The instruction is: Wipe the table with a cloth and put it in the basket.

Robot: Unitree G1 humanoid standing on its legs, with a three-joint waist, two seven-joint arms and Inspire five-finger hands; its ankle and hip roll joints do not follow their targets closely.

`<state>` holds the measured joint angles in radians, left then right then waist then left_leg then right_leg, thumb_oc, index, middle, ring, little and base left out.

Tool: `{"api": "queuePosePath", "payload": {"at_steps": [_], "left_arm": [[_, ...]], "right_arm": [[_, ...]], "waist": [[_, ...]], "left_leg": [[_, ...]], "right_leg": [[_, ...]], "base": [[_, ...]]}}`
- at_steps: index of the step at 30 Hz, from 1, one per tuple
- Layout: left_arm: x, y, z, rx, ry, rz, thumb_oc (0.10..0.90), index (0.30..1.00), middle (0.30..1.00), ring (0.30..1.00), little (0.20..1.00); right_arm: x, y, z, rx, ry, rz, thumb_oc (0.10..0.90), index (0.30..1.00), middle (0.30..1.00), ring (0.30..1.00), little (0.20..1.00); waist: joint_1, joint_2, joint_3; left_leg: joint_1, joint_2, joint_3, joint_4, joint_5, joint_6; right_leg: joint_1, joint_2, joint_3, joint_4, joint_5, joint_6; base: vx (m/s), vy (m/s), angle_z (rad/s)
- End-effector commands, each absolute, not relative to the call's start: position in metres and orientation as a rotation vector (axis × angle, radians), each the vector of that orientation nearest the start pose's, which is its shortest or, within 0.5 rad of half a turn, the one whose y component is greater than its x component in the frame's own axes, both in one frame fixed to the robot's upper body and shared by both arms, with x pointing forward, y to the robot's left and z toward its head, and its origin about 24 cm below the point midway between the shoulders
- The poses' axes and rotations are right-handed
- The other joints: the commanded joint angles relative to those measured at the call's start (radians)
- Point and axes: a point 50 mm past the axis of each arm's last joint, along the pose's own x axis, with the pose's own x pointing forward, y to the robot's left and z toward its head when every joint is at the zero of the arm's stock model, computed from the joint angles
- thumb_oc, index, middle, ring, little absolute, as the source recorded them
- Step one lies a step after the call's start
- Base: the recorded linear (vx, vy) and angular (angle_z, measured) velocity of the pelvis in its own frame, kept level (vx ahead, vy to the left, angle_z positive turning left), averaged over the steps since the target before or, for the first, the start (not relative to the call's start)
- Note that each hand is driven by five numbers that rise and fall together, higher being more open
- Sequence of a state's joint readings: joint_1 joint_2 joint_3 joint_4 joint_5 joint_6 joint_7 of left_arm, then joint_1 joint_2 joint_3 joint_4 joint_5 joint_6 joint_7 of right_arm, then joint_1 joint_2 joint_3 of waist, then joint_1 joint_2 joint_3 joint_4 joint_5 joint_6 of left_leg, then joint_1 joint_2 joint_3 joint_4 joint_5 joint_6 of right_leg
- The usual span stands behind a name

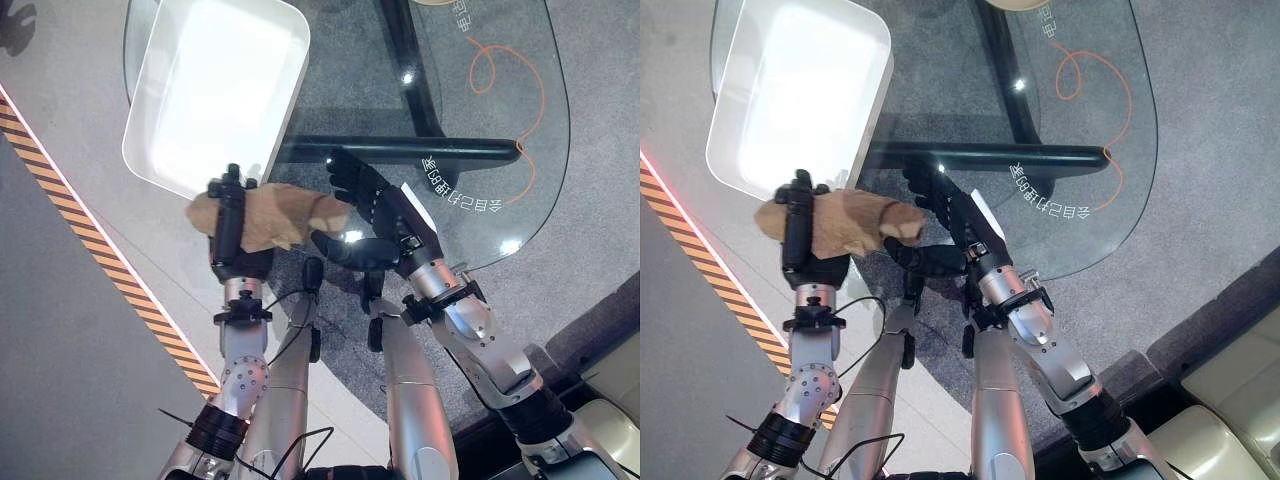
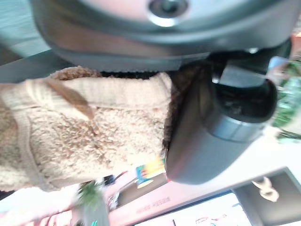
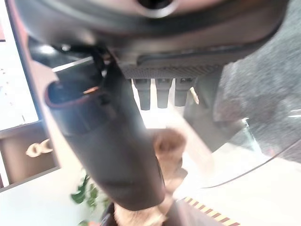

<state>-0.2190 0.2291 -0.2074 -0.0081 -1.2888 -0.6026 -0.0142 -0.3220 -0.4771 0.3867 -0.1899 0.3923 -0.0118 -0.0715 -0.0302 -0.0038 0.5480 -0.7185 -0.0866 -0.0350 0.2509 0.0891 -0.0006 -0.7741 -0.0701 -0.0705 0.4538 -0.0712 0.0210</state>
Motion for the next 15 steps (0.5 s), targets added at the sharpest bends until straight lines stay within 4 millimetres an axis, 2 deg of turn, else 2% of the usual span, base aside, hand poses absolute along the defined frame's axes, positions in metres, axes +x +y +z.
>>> {"api": "queuePosePath", "payload": {"at_steps": [1,10,12,13,15], "left_arm": [[0.253,0.195,0.171,-0.85,-0.867,0.039,0.1,0.3,0.3,0.3,0.2],[0.25,0.226,0.195,-0.366,-0.963,0.417,0.1,0.3,0.3,0.3,0.2],[0.251,0.228,0.198,-0.326,-0.97,0.449,0.1,0.3,0.3,0.3,0.2],[0.255,0.234,0.203,-0.227,-0.981,0.532,0.1,0.3,0.3,0.3,0.2],[0.258,0.238,0.207,-0.149,-0.98,0.614,0.1,0.3,0.3,0.3,0.2]], "right_arm": [[0.269,-0.113,0.157,-0.077,-0.403,0.487,0.8,0.9,0.9,0.9,0.9],[0.275,-0.126,0.13,-0.172,-0.229,0.472,0.8,0.9,0.9,0.9,0.9],[0.276,-0.126,0.128,-0.181,-0.211,0.48,0.8,0.9,0.9,0.9,0.9],[0.278,-0.126,0.124,-0.207,-0.175,0.496,0.8,0.9,0.9,0.9,0.9],[0.28,-0.124,0.118,-0.255,-0.121,0.526,0.8,0.9,0.9,0.9,0.9]], "waist": [[0.026,0.03,-0.028],[0.02,0.049,-0.028],[0.019,0.05,-0.028],[0.015,0.052,-0.028],[0.014,0.054,-0.028]], "left_leg": [[0.001,-0.038,0.053,0.086,-0.099,0.05],[-0.019,-0.032,0.068,0.113,-0.105,0.044],[-0.023,-0.03,0.071,0.117,-0.106,0.044],[-0.03,-0.028,0.077,0.122,-0.107,0.042],[-0.039,-0.027,0.082,0.129,-0.108,0.04]], "right_leg": [[0.032,0.064,0.021,-0.106,0.067,0.016],[0.008,0.057,0.035,-0.083,0.053,0.006],[0.003,0.057,0.038,-0.08,0.052,0.005],[-0.005,0.058,0.043,-0.076,0.051,0.003],[-0.016,0.058,0.047,-0.07,0.05,0.003]], "base": [[0.01,0.076,0.0],[0.01,0.102,-0.07],[0.01,0.089,0.0],[0.01,0.11,-0.02],[0.01,0.117,-0.07]]}}
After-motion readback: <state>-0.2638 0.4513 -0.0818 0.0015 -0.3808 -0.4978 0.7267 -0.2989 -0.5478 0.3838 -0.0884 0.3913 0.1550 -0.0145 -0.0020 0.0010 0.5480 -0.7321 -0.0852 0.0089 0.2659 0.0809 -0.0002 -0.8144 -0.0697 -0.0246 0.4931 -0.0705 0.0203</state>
